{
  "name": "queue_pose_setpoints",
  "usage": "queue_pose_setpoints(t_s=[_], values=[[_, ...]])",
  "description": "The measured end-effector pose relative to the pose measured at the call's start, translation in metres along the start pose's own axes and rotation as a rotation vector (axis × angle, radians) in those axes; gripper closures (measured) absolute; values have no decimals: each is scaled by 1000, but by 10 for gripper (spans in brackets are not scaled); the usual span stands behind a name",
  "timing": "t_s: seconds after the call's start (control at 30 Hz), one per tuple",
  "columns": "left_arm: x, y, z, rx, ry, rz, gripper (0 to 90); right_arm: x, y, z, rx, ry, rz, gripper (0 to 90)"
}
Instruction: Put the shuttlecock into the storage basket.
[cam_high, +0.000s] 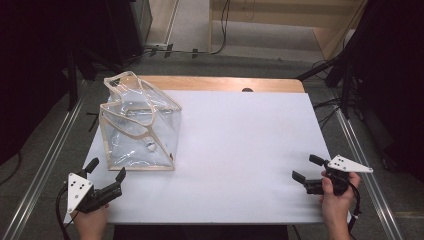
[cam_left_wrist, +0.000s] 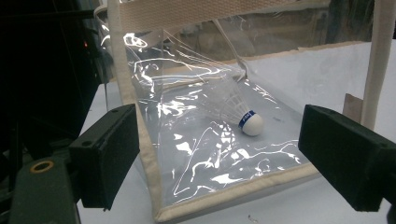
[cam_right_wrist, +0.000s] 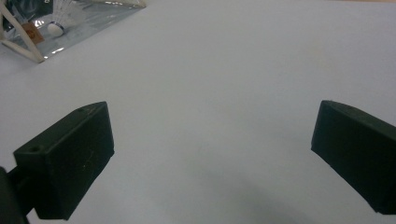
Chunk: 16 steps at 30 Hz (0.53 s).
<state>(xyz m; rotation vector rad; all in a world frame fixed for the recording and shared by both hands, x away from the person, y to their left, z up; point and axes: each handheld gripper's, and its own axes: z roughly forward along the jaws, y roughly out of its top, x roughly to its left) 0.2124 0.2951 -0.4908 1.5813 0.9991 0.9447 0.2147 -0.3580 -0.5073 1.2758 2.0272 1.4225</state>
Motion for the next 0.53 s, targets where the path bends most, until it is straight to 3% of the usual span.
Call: queue_pose_setpoints(t_s=[0.27, 0.53], values=[[1, 0, -1, 3, -3, -8, 133, -4, -5, -16, -40, -17, 37, 0], [2, 0, -1, 2, -4, -8, 133, -4, -7, -22, -55, -21, 39, 0]])
